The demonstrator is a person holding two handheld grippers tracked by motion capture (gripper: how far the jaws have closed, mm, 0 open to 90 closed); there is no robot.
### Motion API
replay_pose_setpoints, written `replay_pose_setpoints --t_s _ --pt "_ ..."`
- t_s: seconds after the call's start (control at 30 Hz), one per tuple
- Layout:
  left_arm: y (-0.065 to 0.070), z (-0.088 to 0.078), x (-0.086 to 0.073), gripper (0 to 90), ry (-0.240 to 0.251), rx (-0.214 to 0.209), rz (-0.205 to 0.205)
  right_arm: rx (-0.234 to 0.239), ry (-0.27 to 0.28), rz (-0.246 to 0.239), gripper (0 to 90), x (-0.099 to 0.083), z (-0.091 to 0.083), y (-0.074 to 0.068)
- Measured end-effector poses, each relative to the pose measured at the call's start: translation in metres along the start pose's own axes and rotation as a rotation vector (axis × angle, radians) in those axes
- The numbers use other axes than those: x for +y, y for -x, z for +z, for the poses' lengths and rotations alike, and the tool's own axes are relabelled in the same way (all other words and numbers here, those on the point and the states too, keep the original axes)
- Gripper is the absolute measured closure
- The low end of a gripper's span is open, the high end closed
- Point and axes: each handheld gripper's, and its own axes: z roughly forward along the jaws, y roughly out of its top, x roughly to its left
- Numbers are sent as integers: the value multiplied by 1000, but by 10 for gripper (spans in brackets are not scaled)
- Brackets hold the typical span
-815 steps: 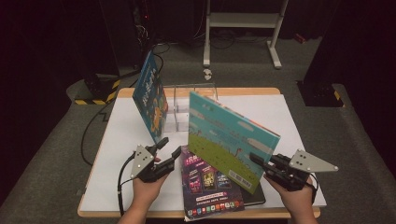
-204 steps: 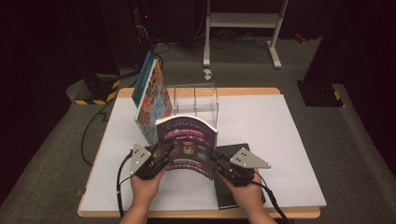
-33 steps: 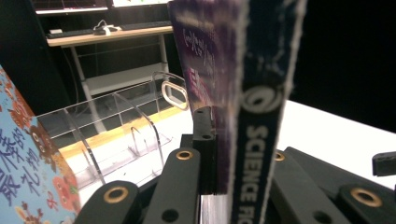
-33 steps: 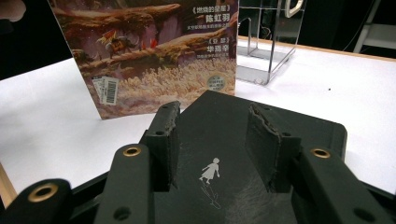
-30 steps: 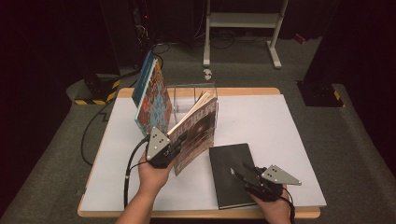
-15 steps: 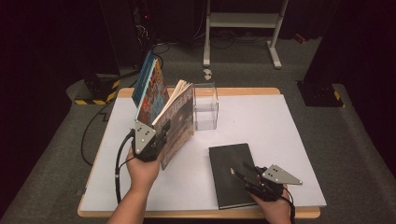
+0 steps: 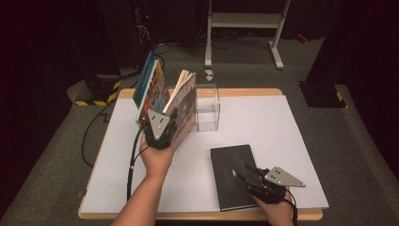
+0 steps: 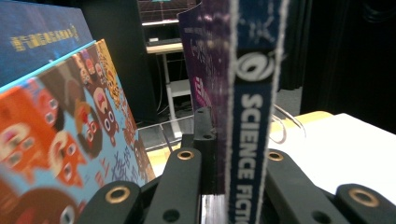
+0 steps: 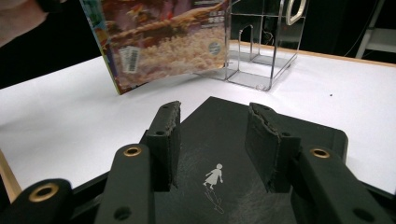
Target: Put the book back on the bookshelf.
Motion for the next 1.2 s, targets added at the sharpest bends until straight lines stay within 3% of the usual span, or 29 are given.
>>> replay_pose_setpoints --t_s 0.33,0.7,0.93,1.2 --pt "-3 31 4 837 -10 58 -19 5 4 1 548 0 -1 0" --pt "1 61 2 836 1 111 -10 7 18 10 549 2 -3 2" --pt "-4 75 -2 837 8 147 -37 12 17 12 549 2 -3 2" --pt "-4 84 -6 837 22 149 -38 16 13 11 550 1 -2 1"
